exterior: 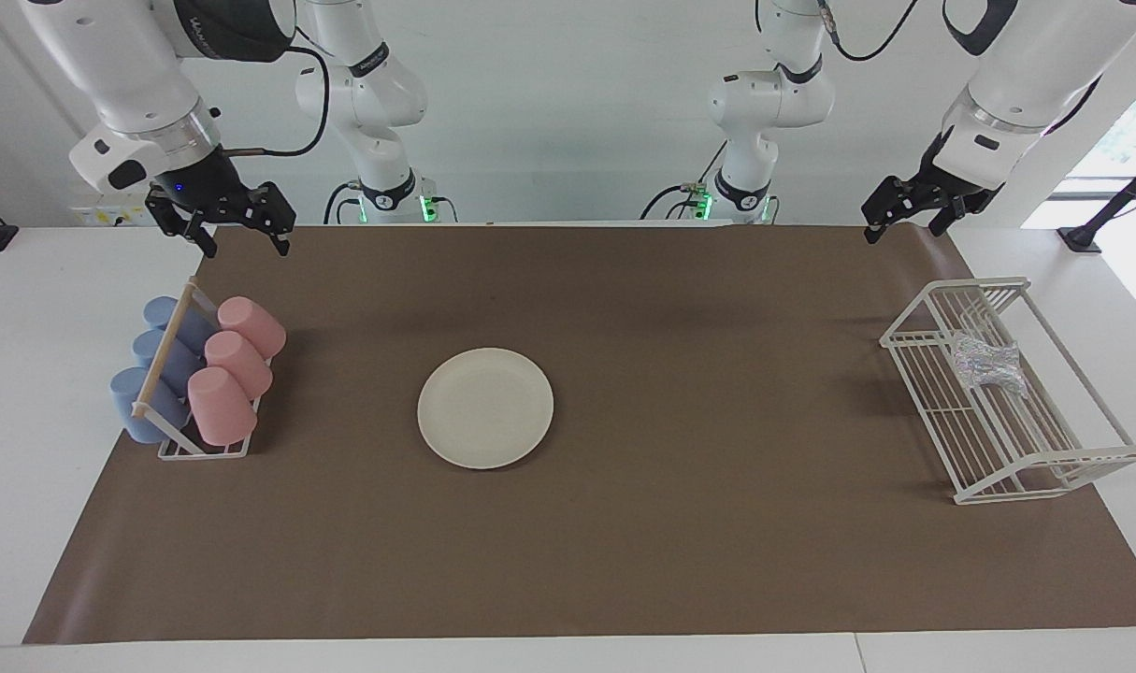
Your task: Wipe plate with sponge
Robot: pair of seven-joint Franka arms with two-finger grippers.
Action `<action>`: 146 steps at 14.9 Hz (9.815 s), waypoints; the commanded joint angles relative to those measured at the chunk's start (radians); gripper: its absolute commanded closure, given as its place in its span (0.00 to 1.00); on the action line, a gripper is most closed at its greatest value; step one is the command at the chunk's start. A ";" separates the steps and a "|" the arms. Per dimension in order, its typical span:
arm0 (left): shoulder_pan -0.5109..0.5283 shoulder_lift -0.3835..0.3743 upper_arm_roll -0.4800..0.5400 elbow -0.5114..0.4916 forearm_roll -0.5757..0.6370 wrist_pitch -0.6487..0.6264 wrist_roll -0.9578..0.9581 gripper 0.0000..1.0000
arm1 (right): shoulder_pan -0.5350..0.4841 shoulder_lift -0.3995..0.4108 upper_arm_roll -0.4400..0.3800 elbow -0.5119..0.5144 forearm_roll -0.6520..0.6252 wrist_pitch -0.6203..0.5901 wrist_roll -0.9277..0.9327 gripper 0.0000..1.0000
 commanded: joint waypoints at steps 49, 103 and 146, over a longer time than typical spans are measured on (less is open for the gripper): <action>-0.116 0.351 -0.006 -0.213 1.009 0.233 -0.282 0.92 | 0.052 -0.034 0.353 -0.004 0.107 -0.039 1.831 0.00; -0.054 -0.234 0.001 -0.883 -1.456 0.104 0.533 1.00 | 0.326 -0.045 0.404 -0.128 0.185 0.309 2.360 0.00; 0.050 -0.224 0.000 -0.655 -0.631 0.193 0.331 0.00 | 0.092 0.217 0.399 -0.592 0.173 1.030 1.440 1.00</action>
